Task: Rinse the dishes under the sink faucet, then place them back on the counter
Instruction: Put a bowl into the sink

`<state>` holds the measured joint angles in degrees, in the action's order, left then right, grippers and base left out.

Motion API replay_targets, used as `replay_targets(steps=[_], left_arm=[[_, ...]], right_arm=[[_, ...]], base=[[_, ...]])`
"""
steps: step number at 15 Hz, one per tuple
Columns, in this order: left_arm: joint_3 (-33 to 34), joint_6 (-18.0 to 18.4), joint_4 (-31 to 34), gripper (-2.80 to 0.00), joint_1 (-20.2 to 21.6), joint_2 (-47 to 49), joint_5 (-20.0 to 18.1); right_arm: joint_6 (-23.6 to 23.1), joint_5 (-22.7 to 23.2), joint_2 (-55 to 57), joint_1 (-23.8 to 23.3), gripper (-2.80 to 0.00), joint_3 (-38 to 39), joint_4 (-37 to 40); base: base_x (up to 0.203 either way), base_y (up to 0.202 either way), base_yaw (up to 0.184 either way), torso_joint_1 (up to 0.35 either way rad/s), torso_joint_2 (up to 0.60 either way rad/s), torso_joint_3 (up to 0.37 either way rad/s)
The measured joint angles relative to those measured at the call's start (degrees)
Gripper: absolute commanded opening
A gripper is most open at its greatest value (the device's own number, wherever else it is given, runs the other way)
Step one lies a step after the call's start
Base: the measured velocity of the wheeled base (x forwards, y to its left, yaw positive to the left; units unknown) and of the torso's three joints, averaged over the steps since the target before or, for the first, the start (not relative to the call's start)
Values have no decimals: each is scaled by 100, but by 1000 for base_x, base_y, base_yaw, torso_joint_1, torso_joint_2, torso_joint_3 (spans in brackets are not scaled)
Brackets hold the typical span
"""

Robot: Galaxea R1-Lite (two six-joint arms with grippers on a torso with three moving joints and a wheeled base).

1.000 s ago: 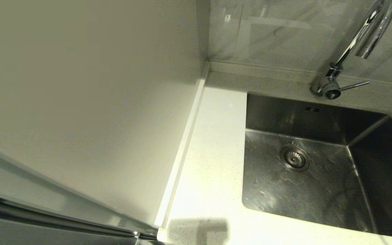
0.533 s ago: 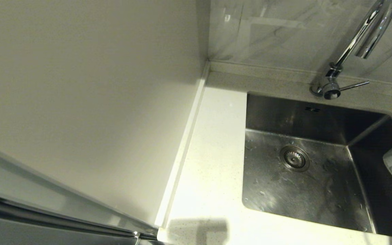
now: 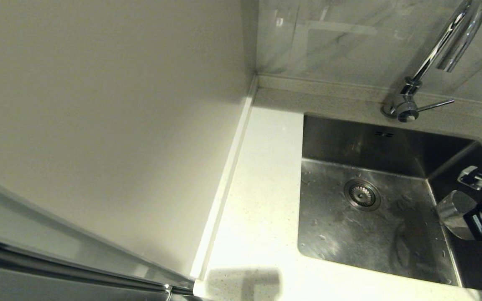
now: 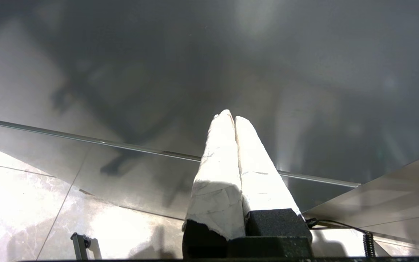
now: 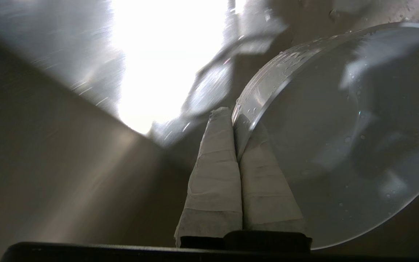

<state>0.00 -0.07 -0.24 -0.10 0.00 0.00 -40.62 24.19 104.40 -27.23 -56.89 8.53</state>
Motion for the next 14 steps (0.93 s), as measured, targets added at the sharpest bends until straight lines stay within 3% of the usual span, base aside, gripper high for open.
replay_targets(steps=[3,9,14], left_arm=[[0,-2,0,-280,0,0,-6],[0,0,-1,-280,0,0,-11],[0,1,0,-280,0,0,-5]], right_arm=[[458,-485,564,356,-280,453,-1766],[654,-1079,1625,714,-280,448,-3813],[653,-1199,2324,749,-280,-140,-3980]], base=[[0,0,0,0,0,0],[0,0,0,0,0,0],[0,0,0,0,0,0]])
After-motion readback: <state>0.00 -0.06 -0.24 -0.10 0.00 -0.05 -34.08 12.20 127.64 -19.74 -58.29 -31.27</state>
